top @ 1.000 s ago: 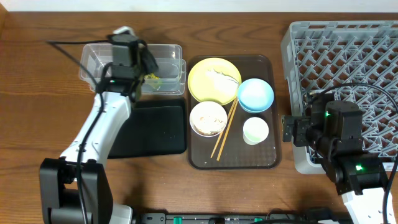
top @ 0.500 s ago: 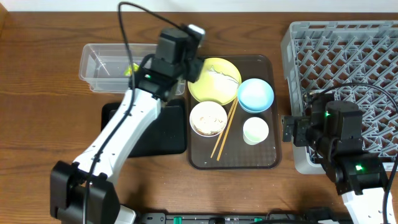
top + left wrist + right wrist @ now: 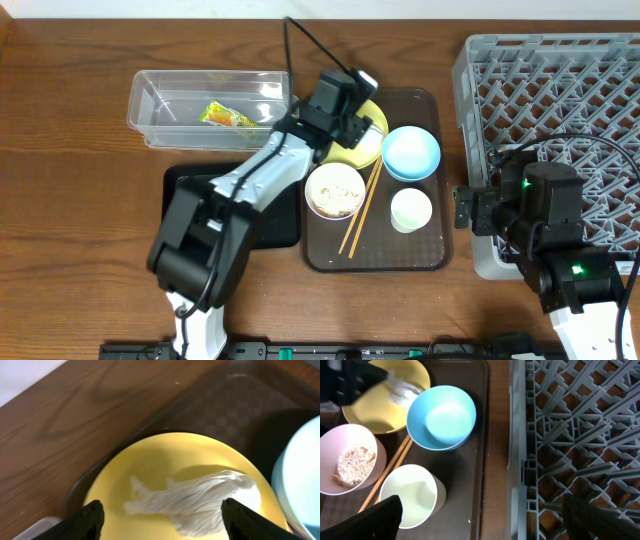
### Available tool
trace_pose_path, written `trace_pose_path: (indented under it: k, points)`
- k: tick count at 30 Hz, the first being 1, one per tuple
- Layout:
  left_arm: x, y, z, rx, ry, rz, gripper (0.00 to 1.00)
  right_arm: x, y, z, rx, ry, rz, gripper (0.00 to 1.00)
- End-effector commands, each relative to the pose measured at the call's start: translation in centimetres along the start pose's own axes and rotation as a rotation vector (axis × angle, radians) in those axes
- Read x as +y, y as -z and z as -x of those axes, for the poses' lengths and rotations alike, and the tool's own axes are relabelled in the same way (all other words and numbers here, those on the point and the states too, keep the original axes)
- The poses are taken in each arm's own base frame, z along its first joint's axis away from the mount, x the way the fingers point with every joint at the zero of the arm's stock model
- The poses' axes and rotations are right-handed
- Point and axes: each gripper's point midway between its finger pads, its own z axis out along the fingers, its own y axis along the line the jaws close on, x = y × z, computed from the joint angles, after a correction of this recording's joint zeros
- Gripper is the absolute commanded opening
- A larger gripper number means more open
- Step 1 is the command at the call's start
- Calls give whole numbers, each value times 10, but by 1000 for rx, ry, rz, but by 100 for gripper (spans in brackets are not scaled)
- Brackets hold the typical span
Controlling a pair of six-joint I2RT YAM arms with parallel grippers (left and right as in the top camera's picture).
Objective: Sort waste into correct bins and load items into the dishwasher rack
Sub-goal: 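Reach left gripper back to the yellow plate and grasp the tissue, then move the tissue with left gripper and release into clear container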
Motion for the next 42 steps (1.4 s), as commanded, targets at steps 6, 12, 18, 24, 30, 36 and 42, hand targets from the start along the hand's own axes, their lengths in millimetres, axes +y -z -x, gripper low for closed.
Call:
trace_pose_path:
  k: [6, 12, 18, 24, 30, 36, 42]
  points:
    - [-28, -33, -28, 62, -72, -43, 79, 1, 5, 7, -20, 13, 5, 99]
    - [-29, -36, -35, 81, -73, -46, 50, 1, 5, 7, -20, 13, 5, 99]
    - [-18, -22, -26, 81, -72, 2, 6, 1, 5, 7, -19, 13, 5, 99]
    - [-10, 33, -5, 89, -13, 7, 6, 1, 5, 7, -17, 13, 5, 99]
    - [33, 94, 21, 17, 206, 75, 6, 1, 5, 6, -16, 13, 5, 99]
    - [116, 125, 15, -50, 515, 208, 6, 1, 5, 5, -11, 13, 4, 99]
    - [190, 137, -24, -51, 799, 334, 8, 1, 5, 4, -6, 12, 4, 99]
